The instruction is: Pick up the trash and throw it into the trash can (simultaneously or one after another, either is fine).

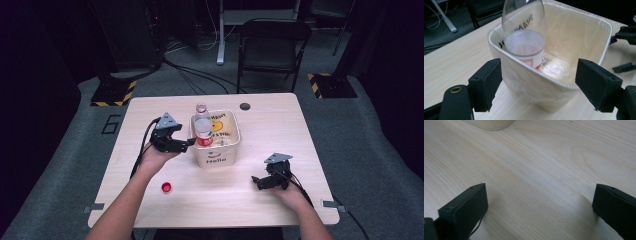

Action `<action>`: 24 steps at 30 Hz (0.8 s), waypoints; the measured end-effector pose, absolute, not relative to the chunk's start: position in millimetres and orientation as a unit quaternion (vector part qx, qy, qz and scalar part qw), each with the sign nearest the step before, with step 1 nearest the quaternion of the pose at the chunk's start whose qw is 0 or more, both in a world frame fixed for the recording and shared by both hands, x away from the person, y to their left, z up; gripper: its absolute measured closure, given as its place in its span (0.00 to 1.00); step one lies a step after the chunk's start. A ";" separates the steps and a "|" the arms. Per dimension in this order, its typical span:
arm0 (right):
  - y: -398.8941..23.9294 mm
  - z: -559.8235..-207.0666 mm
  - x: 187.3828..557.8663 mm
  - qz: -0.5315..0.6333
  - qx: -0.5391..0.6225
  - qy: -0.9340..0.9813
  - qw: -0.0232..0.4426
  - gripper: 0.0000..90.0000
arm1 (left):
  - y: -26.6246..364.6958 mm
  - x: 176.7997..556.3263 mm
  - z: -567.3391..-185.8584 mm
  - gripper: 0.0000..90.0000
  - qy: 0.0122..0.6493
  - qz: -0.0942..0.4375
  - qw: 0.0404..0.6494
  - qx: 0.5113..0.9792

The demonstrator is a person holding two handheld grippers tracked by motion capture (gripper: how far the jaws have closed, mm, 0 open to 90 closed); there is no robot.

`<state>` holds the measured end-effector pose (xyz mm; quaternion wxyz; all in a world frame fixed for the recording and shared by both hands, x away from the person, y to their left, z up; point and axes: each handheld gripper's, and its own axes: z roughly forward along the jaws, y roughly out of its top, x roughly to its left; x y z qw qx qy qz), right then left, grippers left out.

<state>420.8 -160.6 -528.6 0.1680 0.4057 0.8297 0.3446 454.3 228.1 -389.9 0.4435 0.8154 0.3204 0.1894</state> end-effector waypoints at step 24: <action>-158.9 -528.7 421.2 0.346 0.401 0.832 0.167 0.00 | 297.4 404.3 -434.5 0.31 0.332 0.185 0.437 0.815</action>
